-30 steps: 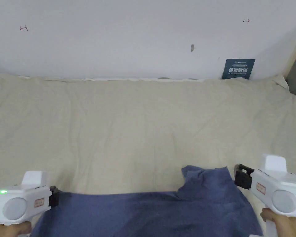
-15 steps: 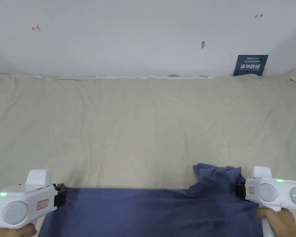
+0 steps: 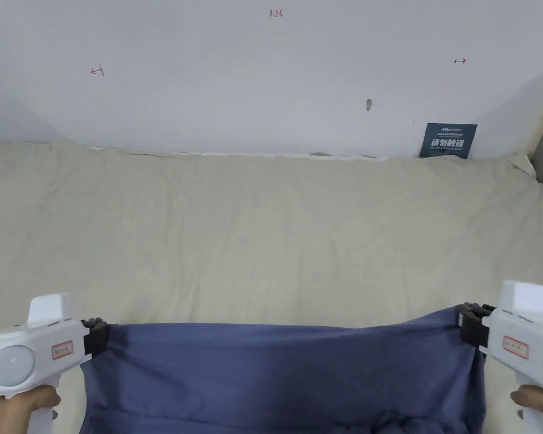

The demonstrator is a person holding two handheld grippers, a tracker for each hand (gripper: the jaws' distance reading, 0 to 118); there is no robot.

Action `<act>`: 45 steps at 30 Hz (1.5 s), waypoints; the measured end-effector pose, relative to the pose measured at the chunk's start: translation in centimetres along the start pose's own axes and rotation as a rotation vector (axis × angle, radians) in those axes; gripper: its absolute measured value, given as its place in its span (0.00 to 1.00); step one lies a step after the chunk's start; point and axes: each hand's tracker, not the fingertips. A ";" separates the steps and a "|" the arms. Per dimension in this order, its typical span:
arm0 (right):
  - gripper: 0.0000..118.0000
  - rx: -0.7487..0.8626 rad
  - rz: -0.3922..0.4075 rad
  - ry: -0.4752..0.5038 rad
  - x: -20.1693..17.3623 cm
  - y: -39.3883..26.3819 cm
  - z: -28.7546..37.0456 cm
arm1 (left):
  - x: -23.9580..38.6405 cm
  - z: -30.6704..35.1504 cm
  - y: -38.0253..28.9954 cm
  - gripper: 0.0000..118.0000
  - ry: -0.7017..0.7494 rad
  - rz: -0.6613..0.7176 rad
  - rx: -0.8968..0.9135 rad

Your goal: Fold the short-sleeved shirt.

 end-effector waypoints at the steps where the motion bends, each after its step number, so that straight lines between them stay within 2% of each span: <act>1: 0.05 0.004 -0.008 0.017 -1.4 -0.5 2.5 | -0.5 0.8 -0.5 0.03 0.000 0.006 -0.004; 8: 0.05 -0.032 -0.055 0.042 -2.4 -7.7 9.3 | -2.7 4.0 -7.0 0.03 -0.006 -0.002 -0.078; 12: 0.05 -0.094 -0.079 -0.002 -2.4 -12.1 10.4 | -3.4 4.4 -11.3 0.03 0.016 -0.012 -0.143; 18: 0.05 -0.209 -0.116 -0.069 -0.4 -17.8 8.2 | -3.3 5.0 -15.9 0.03 0.051 -0.034 -0.225; 23: 0.05 -0.259 -0.101 -0.111 0.0 -19.5 6.7 | -2.2 4.2 -17.0 0.03 0.083 -0.069 -0.275; 24: 0.05 -0.261 -0.110 -0.109 -0.2 -18.9 7.0 | -1.6 4.7 -16.9 0.08 0.087 -0.064 -0.281; 25: 0.11 -0.248 -0.122 -0.105 -0.4 -18.5 7.5 | -1.3 4.9 -16.5 0.19 0.094 -0.057 -0.283; 26: 0.22 -0.216 -0.123 -0.107 -0.8 -17.7 8.2 | -1.1 5.3 -16.1 0.40 0.103 -0.051 -0.273; 27: 0.46 -0.179 -0.116 -0.117 -1.2 -16.8 8.8 | -0.8 5.9 -15.6 0.71 0.109 -0.040 -0.252; 28: 0.62 -0.140 -0.095 -0.128 -1.6 -15.6 9.3 | -0.4 6.6 -14.8 0.88 0.096 -0.028 -0.213; 29: 0.72 -0.090 -0.082 -0.126 -2.2 -14.5 10.1 | 0.1 7.3 -14.0 0.99 0.071 -0.024 -0.173; 30: 0.82 -0.036 -0.063 -0.122 -2.8 -13.1 10.8 | 0.8 8.1 -13.0 1.00 0.051 -0.026 -0.111; 31: 0.86 0.017 -0.043 -0.127 -3.5 -11.7 11.5 | 1.7 9.1 -11.9 0.99 0.032 -0.030 -0.052; 34: 0.86 0.170 -0.001 -0.123 -5.9 -7.8 13.6 | 3.7 10.7 -8.9 0.99 0.002 -0.065 0.090; 37: 0.86 0.322 0.037 -0.123 -8.4 -4.9 15.3 | 5.8 13.3 -6.4 0.99 -0.015 -0.101 0.339; 41: 0.86 0.498 0.116 -0.174 -11.4 -2.8 17.0 | 9.6 16.2 -4.2 0.98 -0.010 -0.179 0.563; 44: 0.78 0.577 0.163 -0.217 -13.1 -2.1 17.7 | 11.2 16.9 -3.5 0.91 0.031 -0.249 0.659; 45: 0.68 0.595 0.177 -0.214 -13.6 -2.1 17.8 | 11.7 17.0 -3.4 0.83 0.043 -0.257 0.684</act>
